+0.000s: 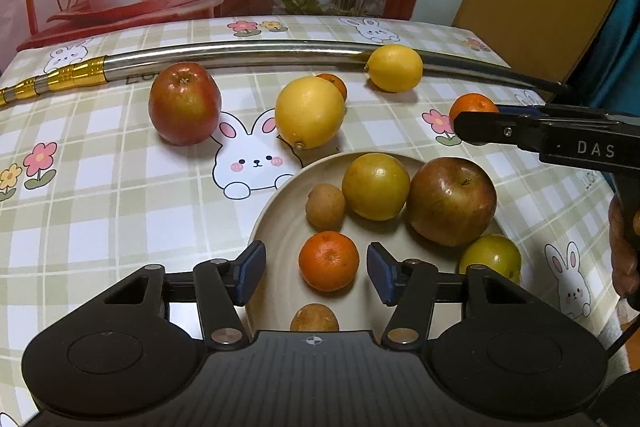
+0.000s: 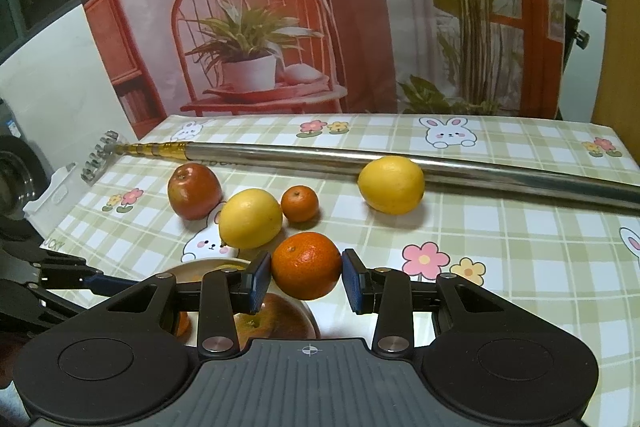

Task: Organize fruits
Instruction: 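Lower the brown kiwi into the beige plate and open the left gripper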

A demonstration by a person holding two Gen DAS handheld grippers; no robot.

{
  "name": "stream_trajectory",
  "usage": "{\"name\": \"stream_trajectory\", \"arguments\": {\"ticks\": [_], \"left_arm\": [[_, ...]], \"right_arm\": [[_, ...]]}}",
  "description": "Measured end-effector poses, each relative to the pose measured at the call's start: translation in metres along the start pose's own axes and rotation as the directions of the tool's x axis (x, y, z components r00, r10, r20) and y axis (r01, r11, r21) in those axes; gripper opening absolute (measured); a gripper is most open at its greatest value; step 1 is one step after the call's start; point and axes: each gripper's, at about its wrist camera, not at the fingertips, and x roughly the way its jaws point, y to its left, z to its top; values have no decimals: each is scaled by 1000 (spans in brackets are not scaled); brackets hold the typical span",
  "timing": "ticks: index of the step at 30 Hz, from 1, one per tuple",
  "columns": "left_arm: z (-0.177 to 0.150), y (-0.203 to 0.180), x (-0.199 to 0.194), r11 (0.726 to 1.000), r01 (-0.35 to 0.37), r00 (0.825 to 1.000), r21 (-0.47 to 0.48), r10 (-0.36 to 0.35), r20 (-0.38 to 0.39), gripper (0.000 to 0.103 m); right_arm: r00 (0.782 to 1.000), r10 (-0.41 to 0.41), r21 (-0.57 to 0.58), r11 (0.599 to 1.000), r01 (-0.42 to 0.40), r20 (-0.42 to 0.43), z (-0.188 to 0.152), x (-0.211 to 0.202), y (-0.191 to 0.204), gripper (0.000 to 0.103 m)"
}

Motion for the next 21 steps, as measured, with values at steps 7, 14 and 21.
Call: {"name": "stream_trajectory", "arguments": {"ticks": [7, 14, 21], "left_arm": [[1, -4, -1, 999, -36, 999, 13, 36, -3, 54], [1, -12, -7, 996, -76, 997, 51, 75, 25, 54], [2, -13, -8, 992, -104, 994, 65, 102, 36, 55]], "right_arm": [[1000, 6, -7, 1000, -6, 3, 1, -2, 3, 35], [1000, 6, -7, 1000, -6, 4, 0, -2, 3, 35], [1000, 8, -3, 1000, -8, 8, 0, -5, 3, 35]]}}
